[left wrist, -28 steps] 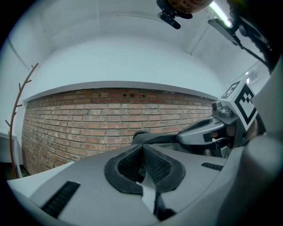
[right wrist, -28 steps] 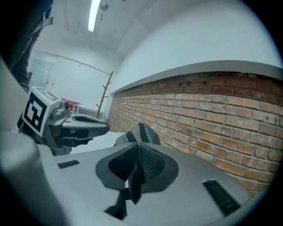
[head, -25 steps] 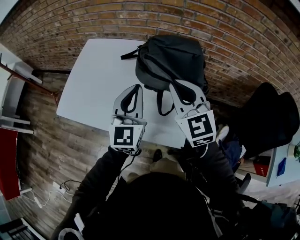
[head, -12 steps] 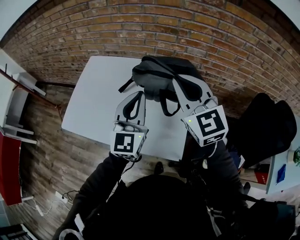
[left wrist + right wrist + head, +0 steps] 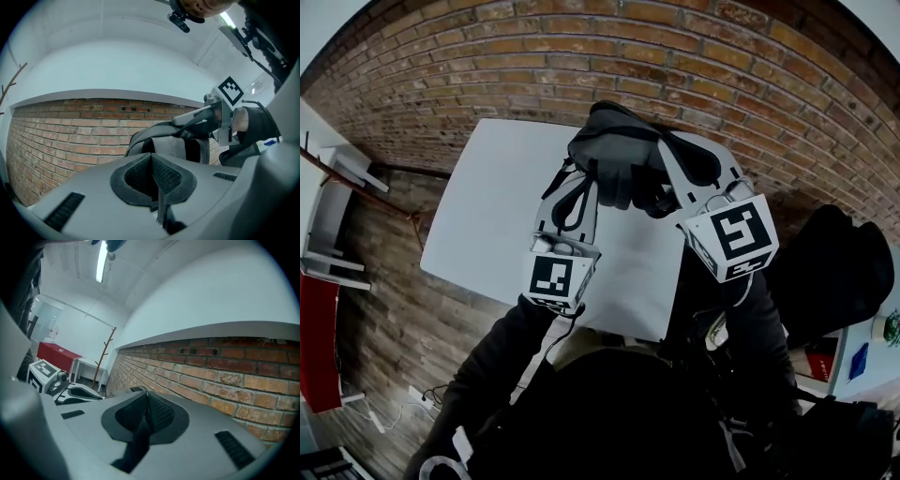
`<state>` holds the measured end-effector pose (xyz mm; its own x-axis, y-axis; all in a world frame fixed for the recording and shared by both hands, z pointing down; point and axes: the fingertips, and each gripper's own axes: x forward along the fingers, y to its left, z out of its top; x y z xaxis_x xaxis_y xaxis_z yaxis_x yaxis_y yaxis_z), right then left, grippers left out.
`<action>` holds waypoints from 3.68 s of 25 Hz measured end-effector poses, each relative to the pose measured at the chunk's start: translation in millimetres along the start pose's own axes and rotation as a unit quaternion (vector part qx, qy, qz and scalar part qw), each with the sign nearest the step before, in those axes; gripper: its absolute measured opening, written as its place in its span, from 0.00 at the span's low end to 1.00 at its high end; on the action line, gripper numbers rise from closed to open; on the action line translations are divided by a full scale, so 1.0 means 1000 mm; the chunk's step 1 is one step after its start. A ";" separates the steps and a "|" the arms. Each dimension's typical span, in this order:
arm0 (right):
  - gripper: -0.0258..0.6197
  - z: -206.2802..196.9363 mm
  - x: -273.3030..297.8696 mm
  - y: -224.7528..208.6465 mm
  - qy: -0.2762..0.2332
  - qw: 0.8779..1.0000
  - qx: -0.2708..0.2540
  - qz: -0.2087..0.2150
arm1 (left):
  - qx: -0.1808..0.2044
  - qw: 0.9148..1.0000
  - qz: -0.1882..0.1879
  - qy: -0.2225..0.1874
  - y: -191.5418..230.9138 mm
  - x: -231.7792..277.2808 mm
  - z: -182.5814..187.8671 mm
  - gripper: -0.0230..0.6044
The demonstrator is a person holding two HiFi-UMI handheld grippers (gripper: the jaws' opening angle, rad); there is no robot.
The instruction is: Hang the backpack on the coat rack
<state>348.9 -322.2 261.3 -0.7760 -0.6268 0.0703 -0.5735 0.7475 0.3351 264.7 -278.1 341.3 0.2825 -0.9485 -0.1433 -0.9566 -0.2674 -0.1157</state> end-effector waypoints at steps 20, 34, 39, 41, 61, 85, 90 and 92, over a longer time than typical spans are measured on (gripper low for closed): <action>0.07 0.007 0.040 -0.032 0.026 0.999 -0.010 -0.024 | -0.126 0.962 -0.244 0.004 0.003 0.022 0.019 0.29; 0.08 0.000 0.026 -0.036 0.018 0.999 0.017 -0.021 | -0.123 0.965 -0.231 0.012 -0.012 0.065 0.023 0.10; 0.28 0.021 -0.010 -0.077 -0.066 0.991 0.087 -0.075 | -0.128 0.967 -0.218 0.014 -0.007 0.073 0.026 0.10; 0.28 0.011 -0.037 -0.094 -0.080 0.984 0.129 -0.095 | -0.131 0.967 -0.218 0.015 -0.004 0.076 0.027 0.10; 0.36 -0.121 -0.042 -0.059 -0.092 0.926 0.363 0.043 | -0.132 0.970 -0.203 0.018 -0.004 0.094 0.032 0.10; 0.10 -0.040 -0.057 -0.068 -0.183 0.945 0.263 0.071 | -0.114 0.974 -0.192 -0.041 -0.010 0.081 0.059 0.10; 0.10 -0.017 -0.065 -0.061 -0.199 0.945 0.248 0.077 | -0.111 0.978 -0.169 -0.050 -0.007 0.071 0.075 0.10; 0.10 -0.007 -0.068 -0.053 -0.204 0.942 0.249 0.091 | -0.110 0.980 -0.155 -0.052 -0.004 0.061 0.082 0.10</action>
<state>433.7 -320.8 245.7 -0.8515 -0.4172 -0.3177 -0.3944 0.9088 -0.1364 292.0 -321.2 252.5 0.5572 -0.7960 -0.2364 -0.8125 -0.5814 0.0429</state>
